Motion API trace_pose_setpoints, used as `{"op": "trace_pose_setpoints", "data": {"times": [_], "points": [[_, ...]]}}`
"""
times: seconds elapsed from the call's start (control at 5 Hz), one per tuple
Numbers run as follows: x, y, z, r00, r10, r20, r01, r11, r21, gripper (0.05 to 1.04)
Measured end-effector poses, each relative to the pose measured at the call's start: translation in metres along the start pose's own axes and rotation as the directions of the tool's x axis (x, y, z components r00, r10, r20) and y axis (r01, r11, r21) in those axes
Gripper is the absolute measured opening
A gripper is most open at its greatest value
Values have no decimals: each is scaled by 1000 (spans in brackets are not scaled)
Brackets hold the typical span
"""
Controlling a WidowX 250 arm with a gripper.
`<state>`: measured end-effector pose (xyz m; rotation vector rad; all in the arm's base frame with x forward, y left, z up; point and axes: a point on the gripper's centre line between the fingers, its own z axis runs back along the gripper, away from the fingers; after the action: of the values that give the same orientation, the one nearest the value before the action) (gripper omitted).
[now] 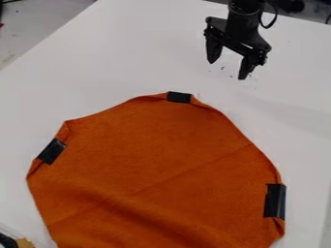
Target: Fold the cloth from left to right
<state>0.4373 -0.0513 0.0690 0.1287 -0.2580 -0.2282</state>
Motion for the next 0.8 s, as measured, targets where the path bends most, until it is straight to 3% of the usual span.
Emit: {"op": "trace_pose_setpoints", "data": {"times": [0.2, 0.4, 0.6, 0.8], "points": [[-8, -4, -17, 999, -7, -45, 7, 1000, -8, 1001], [-25, 18, -18, 997, 24, -79, -25, 999, -21, 1001], [-42, 64, 10, 994, 81, -79, -80, 997, 16, 1001], [-69, 87, 29, 985, 141, -99, -137, 990, 45, 1001]]}}
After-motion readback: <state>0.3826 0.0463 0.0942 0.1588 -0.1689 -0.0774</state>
